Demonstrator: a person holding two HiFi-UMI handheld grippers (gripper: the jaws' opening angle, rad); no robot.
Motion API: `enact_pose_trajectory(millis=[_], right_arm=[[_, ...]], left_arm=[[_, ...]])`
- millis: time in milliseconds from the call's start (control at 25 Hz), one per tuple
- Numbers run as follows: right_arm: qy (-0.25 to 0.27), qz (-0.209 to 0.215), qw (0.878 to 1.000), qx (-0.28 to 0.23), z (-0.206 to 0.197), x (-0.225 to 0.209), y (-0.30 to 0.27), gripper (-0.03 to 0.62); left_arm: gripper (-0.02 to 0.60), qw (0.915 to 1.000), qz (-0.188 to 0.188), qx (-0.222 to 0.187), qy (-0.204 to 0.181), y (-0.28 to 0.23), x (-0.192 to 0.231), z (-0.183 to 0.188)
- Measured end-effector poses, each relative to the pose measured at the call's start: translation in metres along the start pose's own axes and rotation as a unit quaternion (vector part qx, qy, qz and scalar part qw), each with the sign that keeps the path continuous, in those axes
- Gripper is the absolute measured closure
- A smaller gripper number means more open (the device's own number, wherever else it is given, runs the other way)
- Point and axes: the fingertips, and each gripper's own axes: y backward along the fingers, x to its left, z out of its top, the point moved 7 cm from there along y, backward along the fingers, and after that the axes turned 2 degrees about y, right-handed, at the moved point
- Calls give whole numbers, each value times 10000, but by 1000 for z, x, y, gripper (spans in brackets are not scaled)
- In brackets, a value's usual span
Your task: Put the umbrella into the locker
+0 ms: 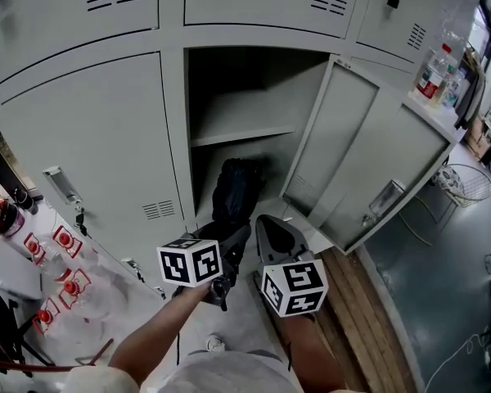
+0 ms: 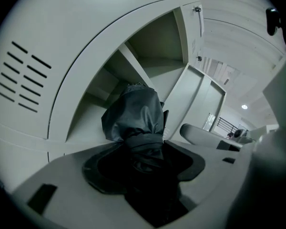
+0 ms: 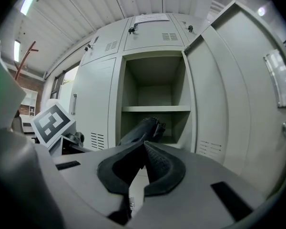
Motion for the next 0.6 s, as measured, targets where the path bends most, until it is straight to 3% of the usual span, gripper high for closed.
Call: enact_pose_trajectory(millis=[320, 600], right_arm=[[110, 42, 9999, -15, 4, -5, -11, 591], [99, 405, 9990, -186, 7, -23, -31, 591]], left_arm=[[327, 9993, 187, 192, -271, -18, 9, 13], [327, 9979, 469, 190, -403, -39, 11, 24]])
